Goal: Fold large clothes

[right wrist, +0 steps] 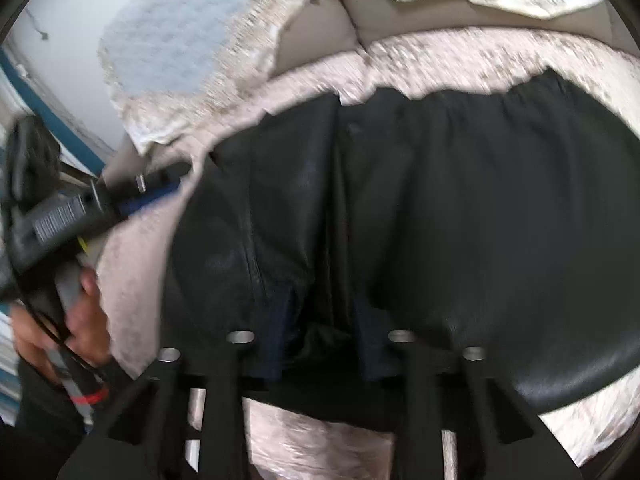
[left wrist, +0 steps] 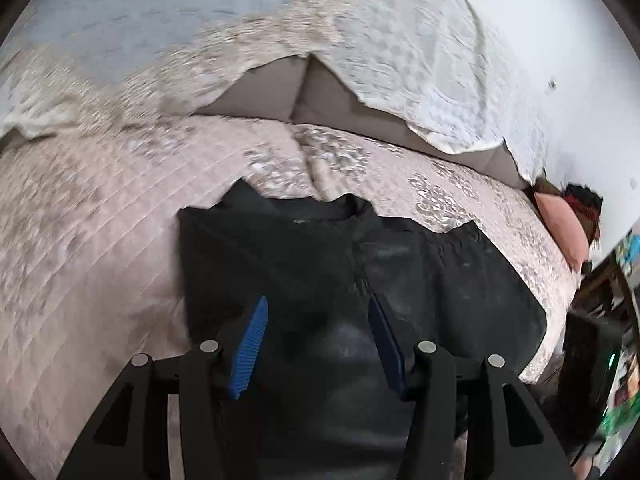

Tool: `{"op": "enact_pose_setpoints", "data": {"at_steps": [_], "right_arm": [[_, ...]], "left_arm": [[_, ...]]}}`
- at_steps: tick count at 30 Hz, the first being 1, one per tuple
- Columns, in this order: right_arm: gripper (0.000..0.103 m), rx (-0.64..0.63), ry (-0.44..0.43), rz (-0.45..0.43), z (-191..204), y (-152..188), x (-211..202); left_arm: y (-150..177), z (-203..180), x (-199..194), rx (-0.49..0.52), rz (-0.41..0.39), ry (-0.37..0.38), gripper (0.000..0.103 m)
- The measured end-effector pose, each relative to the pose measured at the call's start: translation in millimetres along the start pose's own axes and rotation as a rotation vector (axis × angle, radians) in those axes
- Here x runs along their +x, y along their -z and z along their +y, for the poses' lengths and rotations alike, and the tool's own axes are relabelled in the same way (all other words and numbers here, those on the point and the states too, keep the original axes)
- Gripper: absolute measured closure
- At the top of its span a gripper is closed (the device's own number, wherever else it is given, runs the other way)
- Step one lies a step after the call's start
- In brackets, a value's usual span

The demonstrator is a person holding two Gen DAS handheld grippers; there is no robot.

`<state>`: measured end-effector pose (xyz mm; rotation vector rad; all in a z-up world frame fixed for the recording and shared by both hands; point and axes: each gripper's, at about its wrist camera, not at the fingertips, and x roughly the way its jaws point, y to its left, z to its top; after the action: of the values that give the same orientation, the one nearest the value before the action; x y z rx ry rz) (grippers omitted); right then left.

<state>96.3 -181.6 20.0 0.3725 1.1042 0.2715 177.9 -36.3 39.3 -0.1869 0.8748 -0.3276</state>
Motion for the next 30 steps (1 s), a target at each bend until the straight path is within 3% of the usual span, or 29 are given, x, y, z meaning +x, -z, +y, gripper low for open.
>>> {"op": "enact_pose_setpoints", "data": {"at_steps": [7, 14, 18, 24, 30], "right_arm": [[0.085, 0.032, -0.005, -0.017, -10, 10, 6], [0.086, 0.035, -0.038, -0.021, -14, 11, 3], [0.081, 0.037, -0.031, -0.046, -16, 10, -22], [0.080, 0.015, -0.014, -0.138, -22, 21, -73], [0.080, -0.012, -0.056, -0.142, -12, 21, -66]], "left_arm": [[-2, -13, 60, 0.066, 0.086, -0.033, 0.048], [5, -11, 75, 0.072, 0.078, -0.055, 0.047], [3, -15, 60, 0.076, 0.082, -0.094, 0.048], [27, -10, 3, 0.060, 0.022, -0.061, 0.048], [55, 4, -23, 0.003, 0.019, -0.062, 0.048]]}}
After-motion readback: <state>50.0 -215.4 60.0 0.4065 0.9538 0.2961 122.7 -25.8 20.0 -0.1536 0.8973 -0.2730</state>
